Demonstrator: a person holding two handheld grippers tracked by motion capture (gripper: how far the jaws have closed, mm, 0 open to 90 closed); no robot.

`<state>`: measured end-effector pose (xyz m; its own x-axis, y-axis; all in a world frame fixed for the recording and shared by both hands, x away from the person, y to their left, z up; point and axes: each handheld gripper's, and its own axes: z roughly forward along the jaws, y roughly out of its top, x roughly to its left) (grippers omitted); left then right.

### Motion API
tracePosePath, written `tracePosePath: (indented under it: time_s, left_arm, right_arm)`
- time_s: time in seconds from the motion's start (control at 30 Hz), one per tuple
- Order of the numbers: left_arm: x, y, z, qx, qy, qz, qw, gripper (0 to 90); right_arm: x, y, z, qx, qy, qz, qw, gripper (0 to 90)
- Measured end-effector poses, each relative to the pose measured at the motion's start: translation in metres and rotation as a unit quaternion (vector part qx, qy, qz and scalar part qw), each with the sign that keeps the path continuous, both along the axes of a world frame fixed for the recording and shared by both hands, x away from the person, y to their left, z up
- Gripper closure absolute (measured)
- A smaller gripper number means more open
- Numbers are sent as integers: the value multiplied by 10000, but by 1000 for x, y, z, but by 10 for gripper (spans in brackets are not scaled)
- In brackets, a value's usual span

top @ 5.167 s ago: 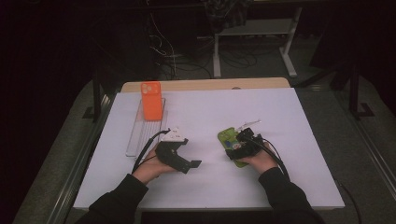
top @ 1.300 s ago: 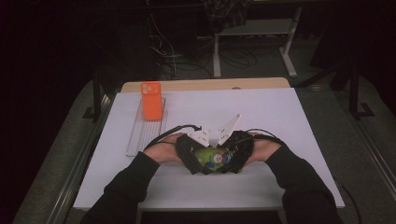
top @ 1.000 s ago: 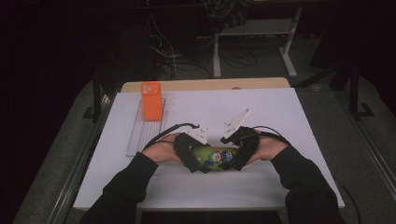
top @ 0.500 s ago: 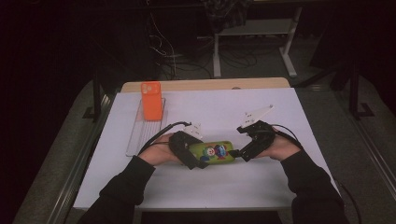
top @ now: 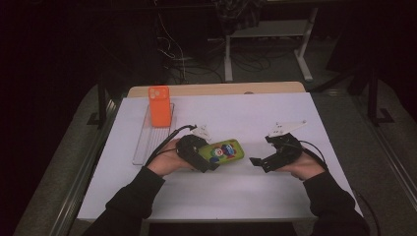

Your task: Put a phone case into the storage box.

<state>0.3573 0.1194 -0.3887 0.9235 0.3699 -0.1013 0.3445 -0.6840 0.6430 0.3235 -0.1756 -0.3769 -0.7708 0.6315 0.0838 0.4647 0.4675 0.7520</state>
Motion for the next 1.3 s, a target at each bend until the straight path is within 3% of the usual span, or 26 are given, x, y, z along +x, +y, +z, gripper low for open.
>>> tracePosePath:
  time_s: [0.23,0.43,0.57,0.63,0.7,0.83,1.07,1.17,1.2,1.3]
  left_arm:
    - [1,2,3,-35,-51,298,9995,151]
    - [-1,0,4,-100,-101,608,9980,151]
    - [-2,-1,5,-30,-143,588,9982,151]
    - [-3,-2,5,-101,-128,632,9979,151]
    - [-2,-1,7,33,-166,513,9985,151]
    - [-3,-2,6,-41,-127,570,9983,151]
    - [-3,-3,4,-49,-79,579,9983,152]
    - [-4,-4,3,-91,-32,587,9982,152]
    - [-3,-3,4,16,-61,482,9988,152]
    - [-3,-4,3,52,-36,436,9990,152]
  right_arm:
    - [-10,3,-14,48,-56,-597,9982,10]
    - [-17,7,-25,141,-24,-861,9962,10]
    - [-20,11,-33,97,-10,-859,9963,10]
    - [-21,13,-34,56,-64,-847,9964,10]
    - [-21,13,-34,60,-115,-849,9963,10]
    - [-21,13,-34,23,-218,-891,9958,10]
    - [-23,17,-37,-460,-607,-698,9947,9]
    - [-24,20,-38,-619,-834,-623,9926,9]
    - [-25,20,-38,-639,-864,-638,9922,9]
    - [-26,23,-37,-801,-1099,-639,9886,8]
